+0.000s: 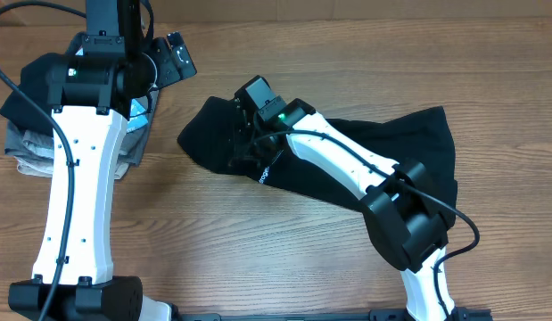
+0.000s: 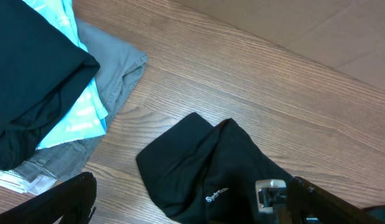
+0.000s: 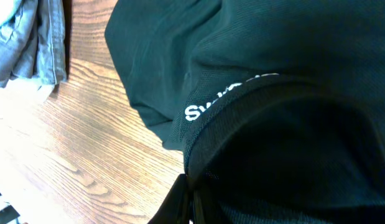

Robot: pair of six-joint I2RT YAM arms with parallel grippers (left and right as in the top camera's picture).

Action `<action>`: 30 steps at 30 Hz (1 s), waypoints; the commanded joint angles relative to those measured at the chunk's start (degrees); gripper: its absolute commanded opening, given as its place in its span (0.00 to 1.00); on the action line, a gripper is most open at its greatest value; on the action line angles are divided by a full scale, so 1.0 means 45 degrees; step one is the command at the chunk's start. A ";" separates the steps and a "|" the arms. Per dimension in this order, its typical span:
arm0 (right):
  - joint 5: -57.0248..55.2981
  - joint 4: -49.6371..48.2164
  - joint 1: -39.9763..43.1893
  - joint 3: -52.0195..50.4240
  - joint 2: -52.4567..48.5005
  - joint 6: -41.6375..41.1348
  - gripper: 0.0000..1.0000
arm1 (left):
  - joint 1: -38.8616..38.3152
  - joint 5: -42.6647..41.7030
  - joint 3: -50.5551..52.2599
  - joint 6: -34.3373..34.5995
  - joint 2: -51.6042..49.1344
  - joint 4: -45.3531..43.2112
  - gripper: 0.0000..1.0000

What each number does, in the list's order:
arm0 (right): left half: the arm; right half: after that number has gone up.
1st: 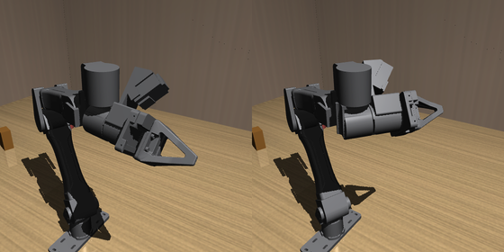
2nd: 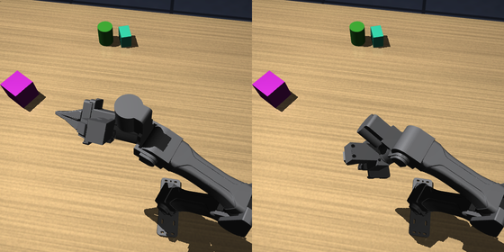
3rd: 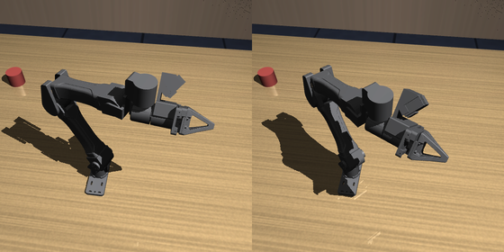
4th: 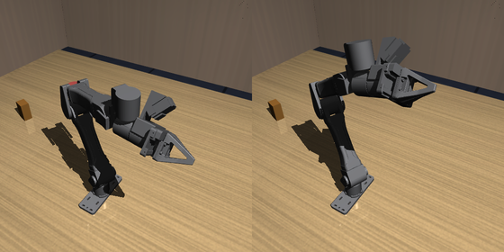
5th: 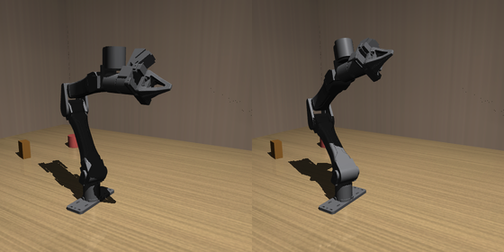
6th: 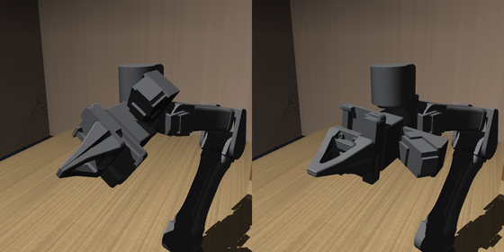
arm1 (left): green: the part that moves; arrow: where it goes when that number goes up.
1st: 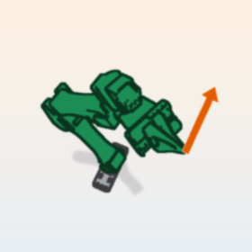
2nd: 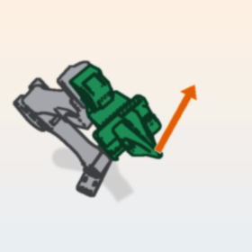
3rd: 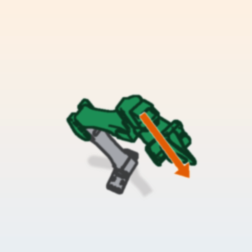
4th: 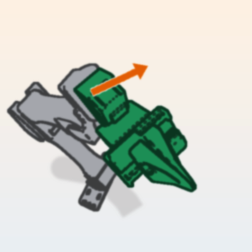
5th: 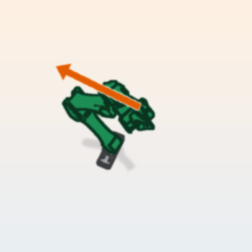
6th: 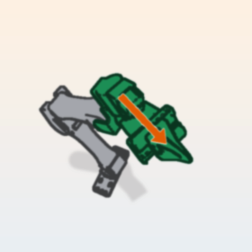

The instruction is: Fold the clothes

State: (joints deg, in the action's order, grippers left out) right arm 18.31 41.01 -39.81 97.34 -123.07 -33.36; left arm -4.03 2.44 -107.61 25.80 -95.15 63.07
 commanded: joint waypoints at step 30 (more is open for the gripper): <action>-0.2215 0.6149 0.8315 0.1535 0.3288 0.2506 0.58 | -0.0015 0.0214 -0.0005 -0.0010 -0.0073 -0.0005 1.00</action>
State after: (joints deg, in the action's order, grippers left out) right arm 9.52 70.35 -8.75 104.79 -106.87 -25.82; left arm -4.03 2.44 -107.61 25.80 -95.15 63.05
